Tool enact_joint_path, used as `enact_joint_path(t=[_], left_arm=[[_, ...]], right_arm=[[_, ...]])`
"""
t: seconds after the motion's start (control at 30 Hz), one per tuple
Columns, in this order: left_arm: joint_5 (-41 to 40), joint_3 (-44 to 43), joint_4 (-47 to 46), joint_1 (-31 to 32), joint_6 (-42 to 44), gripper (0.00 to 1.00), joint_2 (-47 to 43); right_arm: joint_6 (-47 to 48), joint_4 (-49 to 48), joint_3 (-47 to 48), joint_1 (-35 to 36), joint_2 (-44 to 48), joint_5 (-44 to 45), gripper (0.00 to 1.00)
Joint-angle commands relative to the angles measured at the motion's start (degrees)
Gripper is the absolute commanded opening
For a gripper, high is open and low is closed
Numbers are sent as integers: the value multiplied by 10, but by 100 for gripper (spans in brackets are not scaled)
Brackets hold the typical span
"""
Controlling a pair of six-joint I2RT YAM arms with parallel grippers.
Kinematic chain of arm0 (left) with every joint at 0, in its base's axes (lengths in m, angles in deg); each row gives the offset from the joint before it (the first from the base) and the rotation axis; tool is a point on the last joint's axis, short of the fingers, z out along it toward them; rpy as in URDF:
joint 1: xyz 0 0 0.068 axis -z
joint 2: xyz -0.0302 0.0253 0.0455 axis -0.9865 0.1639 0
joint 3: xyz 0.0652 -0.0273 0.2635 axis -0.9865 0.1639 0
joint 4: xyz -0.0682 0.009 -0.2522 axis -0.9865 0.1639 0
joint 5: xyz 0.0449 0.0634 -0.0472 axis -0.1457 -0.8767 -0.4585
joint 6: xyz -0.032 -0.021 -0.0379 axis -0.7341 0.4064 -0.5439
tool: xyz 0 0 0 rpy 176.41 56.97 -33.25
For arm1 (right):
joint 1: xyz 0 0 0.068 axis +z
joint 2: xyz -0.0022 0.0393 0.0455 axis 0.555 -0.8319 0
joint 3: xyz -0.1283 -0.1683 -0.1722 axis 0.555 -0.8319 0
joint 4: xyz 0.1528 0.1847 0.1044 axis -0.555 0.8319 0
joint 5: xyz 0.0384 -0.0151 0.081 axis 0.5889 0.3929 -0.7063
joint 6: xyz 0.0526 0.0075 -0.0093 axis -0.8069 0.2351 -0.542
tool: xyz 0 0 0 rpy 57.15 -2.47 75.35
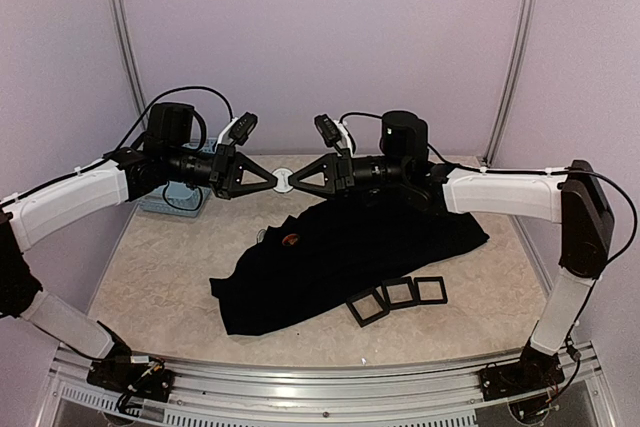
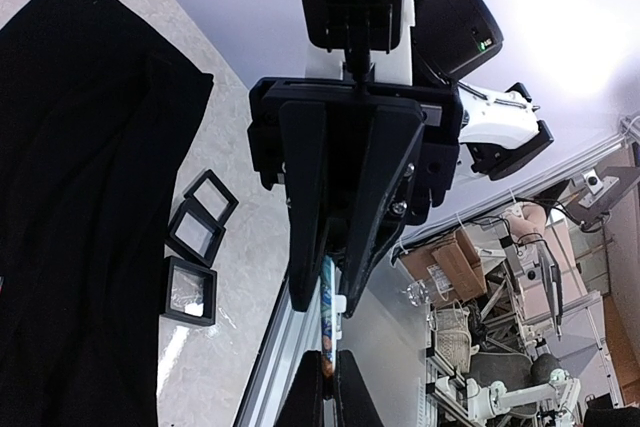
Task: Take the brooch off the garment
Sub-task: Pass from the left arm to the right
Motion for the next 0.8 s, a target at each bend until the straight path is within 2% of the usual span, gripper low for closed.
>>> enact_joint_path(t=[0.0, 0.27, 0.5, 0.67, 0.77], left_arm=[[3, -16, 11, 3, 11, 0, 7], [1, -16, 15, 4, 15, 0, 7], [-14, -18, 27, 6, 22, 1, 7], [-56, -14, 38, 2, 25, 31, 0], [-94, 4, 38, -11, 21, 43, -15]], right_arm=[[-6, -17, 17, 7, -16, -12, 12], [-6, -20, 17, 8, -13, -10, 0], [2, -15, 13, 9, -7, 1, 0], [48, 49, 14, 8, 13, 42, 0], [116, 158, 21, 8, 37, 113, 0]])
